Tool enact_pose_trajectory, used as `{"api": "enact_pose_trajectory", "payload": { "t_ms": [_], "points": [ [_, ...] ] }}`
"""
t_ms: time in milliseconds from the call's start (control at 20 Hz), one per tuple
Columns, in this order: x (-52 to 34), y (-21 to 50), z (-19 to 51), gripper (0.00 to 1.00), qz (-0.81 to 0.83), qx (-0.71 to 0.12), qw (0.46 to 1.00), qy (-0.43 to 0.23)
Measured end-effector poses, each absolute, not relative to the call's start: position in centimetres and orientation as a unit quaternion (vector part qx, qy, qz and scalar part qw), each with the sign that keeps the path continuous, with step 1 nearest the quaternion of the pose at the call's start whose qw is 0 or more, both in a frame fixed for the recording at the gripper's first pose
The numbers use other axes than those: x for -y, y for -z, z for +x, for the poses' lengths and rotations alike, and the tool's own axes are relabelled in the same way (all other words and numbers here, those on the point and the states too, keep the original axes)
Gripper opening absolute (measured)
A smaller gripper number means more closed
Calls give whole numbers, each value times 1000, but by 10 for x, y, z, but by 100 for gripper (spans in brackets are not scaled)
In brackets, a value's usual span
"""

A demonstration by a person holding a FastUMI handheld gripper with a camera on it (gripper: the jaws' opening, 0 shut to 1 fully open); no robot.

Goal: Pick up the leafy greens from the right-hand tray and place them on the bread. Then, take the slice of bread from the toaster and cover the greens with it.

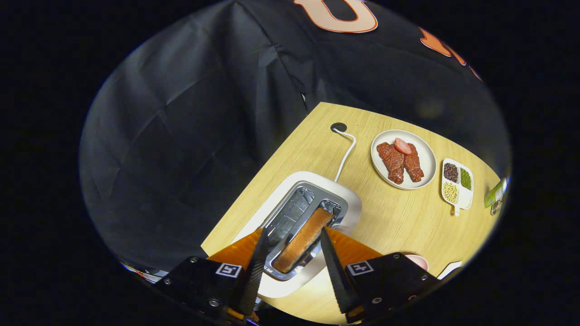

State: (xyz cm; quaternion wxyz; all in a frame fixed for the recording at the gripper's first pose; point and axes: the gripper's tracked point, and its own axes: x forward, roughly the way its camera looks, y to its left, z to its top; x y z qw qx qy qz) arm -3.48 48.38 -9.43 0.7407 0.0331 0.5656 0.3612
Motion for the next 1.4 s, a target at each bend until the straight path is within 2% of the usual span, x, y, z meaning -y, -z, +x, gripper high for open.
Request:
{"api": "enact_pose_trajectory", "payload": {
  "t_ms": [300,400,450,550,650,1400],
  "points": [
    [-488,102,-34,50,10,-581,734,-351],
    [-482,105,-33,39,-2,-576,739,-349],
    [-478,104,-32,29,-5,-575,741,-348],
    [-476,103,-32,17,1,-572,742,-349],
    [-473,100,-32,14,11,-569,742,-353],
    [-413,10,-28,13,153,-483,764,-400]
  ]
}}
